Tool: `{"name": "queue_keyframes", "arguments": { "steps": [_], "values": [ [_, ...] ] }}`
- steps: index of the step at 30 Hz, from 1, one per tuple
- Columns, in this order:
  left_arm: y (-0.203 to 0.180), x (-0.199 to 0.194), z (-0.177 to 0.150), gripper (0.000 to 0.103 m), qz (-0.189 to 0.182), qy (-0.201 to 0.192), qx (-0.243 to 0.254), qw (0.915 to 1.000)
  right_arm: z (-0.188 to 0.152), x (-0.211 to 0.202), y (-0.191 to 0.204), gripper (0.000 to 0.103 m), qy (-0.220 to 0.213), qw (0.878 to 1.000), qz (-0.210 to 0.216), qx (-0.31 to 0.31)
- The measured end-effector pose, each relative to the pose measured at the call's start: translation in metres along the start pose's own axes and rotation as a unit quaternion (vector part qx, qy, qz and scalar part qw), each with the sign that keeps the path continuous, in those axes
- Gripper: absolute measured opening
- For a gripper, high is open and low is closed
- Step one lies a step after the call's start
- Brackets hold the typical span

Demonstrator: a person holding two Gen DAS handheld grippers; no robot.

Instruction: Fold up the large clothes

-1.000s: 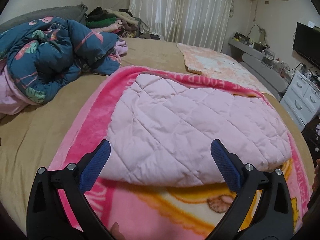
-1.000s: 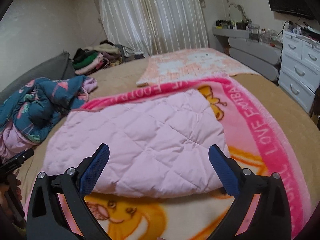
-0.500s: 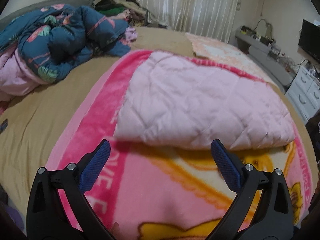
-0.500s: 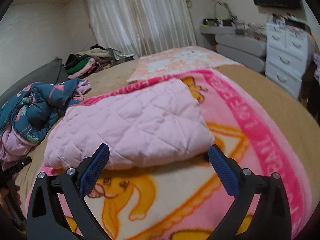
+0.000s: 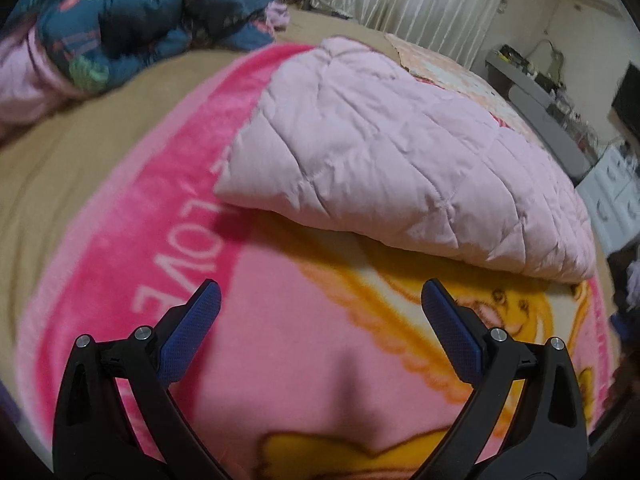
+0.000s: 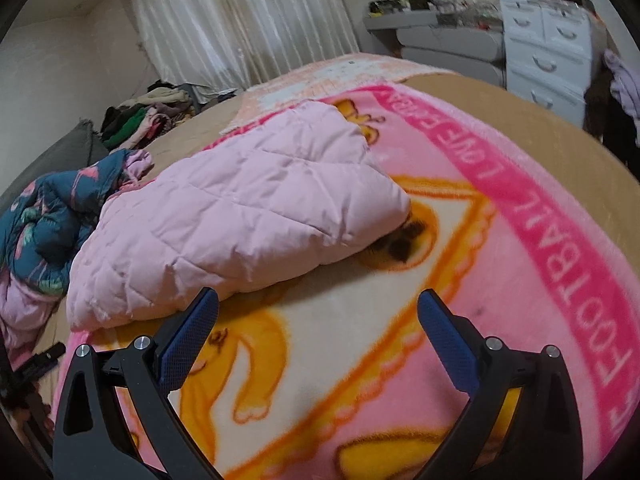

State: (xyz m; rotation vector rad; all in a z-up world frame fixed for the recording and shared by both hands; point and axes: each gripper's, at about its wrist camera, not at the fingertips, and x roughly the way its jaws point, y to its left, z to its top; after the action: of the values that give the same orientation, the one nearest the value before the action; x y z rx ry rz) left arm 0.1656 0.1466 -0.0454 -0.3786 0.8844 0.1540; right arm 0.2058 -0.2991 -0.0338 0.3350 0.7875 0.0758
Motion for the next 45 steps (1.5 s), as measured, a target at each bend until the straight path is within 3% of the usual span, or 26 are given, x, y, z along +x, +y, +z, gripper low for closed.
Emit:
{"name": "queue_keyframes", "arguments": {
  "steps": [6,12,18,22,27,30,35,37,39,41,45],
  "values": [
    [0.015,0.028,0.013,0.094,-0.048,0.013,-0.093,0.9944,0.011,0.033,-0.013,0.099,0.006,0.999,-0.004,0.043],
    [0.020,0.041,0.032,0.094,-0.056,-0.007,-0.149,0.9872,0.026,0.072,-0.027,0.099,0.025,0.992,0.028,0.119],
    [0.028,0.062,0.045,0.094,-0.080,-0.003,-0.208,0.9748,0.040,0.106,-0.030,0.099,0.042,0.988,0.048,0.137],
    [0.033,0.081,0.052,0.094,-0.106,0.006,-0.259,0.9600,0.048,0.121,-0.027,0.099,0.047,0.988,0.059,0.136],
    [0.035,0.099,0.058,0.095,-0.111,0.004,-0.280,0.9535,0.054,0.133,-0.032,0.099,0.053,0.985,0.073,0.148],
    [0.031,0.104,0.062,0.095,-0.109,-0.002,-0.276,0.9549,0.058,0.141,-0.033,0.099,0.054,0.984,0.081,0.149],
    [0.020,0.101,0.068,0.093,-0.083,-0.025,-0.238,0.9673,0.062,0.148,-0.027,0.098,0.040,0.986,0.081,0.138],
    [0.011,0.095,0.070,0.086,-0.070,-0.039,-0.212,0.9740,0.063,0.145,-0.021,0.089,0.029,0.990,0.076,0.118],
    [0.003,0.089,0.073,0.071,-0.057,-0.053,-0.180,0.9806,0.066,0.137,-0.008,0.063,0.012,0.994,0.074,0.079],
    [-0.011,0.079,0.076,0.058,-0.042,-0.070,-0.143,0.9864,0.069,0.127,0.010,0.051,-0.004,0.998,0.056,0.019],
    [-0.031,0.065,0.080,0.042,-0.017,-0.092,-0.084,0.9920,0.072,0.119,0.033,0.039,-0.012,0.998,0.028,-0.057]
  ]
}}
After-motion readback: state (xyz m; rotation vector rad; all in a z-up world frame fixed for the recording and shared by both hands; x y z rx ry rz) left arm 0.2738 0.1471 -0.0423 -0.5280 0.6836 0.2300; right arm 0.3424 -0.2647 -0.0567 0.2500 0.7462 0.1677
